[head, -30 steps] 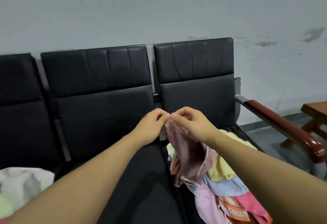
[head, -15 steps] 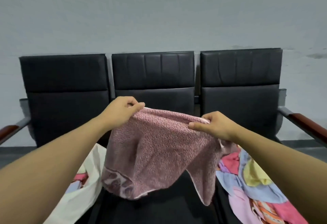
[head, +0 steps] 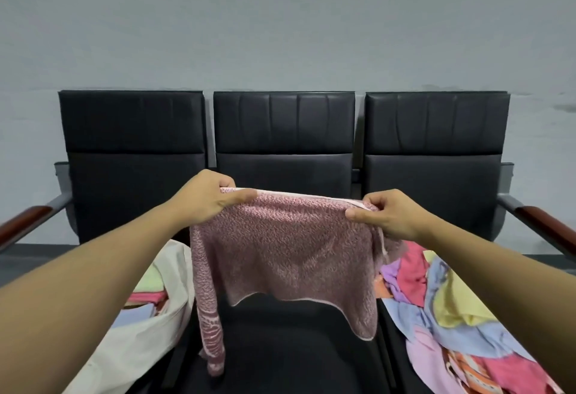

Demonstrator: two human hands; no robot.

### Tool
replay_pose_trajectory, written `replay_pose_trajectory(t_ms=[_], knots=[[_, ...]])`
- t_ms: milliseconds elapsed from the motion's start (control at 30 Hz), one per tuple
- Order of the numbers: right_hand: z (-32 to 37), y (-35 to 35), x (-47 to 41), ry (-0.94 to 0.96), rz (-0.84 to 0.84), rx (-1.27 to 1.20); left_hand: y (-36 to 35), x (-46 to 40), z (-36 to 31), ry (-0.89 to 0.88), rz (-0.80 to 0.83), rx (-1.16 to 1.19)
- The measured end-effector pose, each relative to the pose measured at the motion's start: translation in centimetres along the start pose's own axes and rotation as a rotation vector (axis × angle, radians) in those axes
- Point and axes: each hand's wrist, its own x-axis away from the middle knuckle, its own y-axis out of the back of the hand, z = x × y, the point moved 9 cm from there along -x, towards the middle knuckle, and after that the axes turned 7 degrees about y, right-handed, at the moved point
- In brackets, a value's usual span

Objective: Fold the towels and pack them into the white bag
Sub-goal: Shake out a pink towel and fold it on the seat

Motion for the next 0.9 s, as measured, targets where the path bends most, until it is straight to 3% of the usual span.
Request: replay_pose_trajectory(t_ms=[167,267,367,467,900], knots=[[-0.7,1.3,0.3,-0.039,-0.026,0.094,0.0,0.3,0.6,0.012,-0.001,-0.014],[-1.0,1.5,0.0,-0.038,0.006,0.328,-0.8,0.5,0.8,0.014,0.037,-0.034],[-1.7,1.4,-0.7,-0.049,0.015,0.599,-2.7,0.8,1.0,0.023,0.174,-0.089],[-2.3,2.9,-1.1,-0.141,-0.15,0.708,-4.7,1.4,1.8,0.031,0.296,-0.16],[-7.6,9.7,2.9,-0.479,-0.498,0.605,-4.5,4.0,11.7,0.323,0.256,0.032]])
